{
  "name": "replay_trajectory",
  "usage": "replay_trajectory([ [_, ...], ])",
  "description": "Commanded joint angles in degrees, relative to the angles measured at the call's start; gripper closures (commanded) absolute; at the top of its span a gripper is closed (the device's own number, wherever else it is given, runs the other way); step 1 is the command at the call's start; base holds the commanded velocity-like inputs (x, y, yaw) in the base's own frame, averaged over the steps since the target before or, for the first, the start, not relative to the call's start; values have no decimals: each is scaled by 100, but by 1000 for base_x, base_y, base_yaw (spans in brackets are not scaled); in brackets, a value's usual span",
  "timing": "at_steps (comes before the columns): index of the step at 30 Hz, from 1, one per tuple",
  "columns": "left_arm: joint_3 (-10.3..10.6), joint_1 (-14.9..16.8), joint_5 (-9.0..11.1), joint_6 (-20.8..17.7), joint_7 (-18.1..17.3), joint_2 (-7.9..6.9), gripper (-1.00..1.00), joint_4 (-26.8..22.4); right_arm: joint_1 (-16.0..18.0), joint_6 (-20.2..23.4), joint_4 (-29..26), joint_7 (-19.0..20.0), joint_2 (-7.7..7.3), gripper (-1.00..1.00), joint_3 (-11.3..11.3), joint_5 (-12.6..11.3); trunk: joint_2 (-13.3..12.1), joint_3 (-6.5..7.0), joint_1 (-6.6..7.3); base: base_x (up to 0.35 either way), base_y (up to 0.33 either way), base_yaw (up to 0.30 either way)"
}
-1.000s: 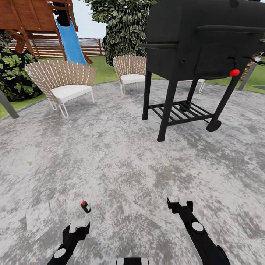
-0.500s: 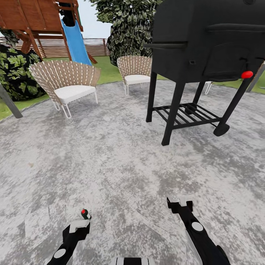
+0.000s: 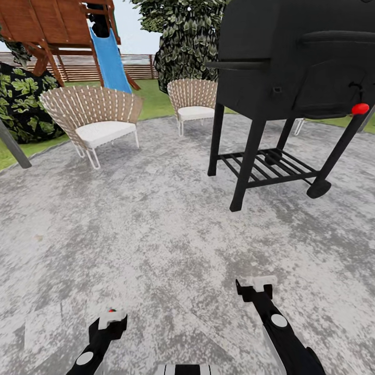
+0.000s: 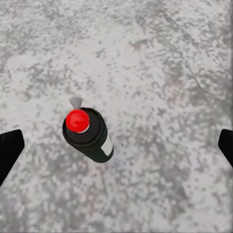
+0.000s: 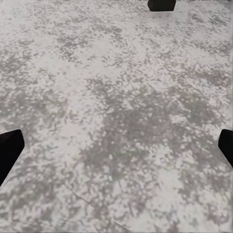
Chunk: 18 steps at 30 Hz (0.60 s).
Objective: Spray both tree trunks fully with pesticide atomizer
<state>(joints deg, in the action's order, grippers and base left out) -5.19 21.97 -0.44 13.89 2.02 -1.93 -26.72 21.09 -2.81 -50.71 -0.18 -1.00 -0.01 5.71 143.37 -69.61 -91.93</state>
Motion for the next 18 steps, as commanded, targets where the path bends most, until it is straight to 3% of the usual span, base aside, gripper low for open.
replay_trajectory([
  [1,0,-3,0,3,0,0,-100,0,0,0,0,0,-1,-100,0,0,0,0,0,115,-58,0],
  [11,8,-8,7,33,-1,-8,-100,-8,0,0,0,0,3,-100,1,0,0,-4,0,23,-11,0],
  [18,1,-8,1,27,0,-9,-100,-4,0,0,0,0,3,-100,1,0,9,-207,-18,0,0,0],
])
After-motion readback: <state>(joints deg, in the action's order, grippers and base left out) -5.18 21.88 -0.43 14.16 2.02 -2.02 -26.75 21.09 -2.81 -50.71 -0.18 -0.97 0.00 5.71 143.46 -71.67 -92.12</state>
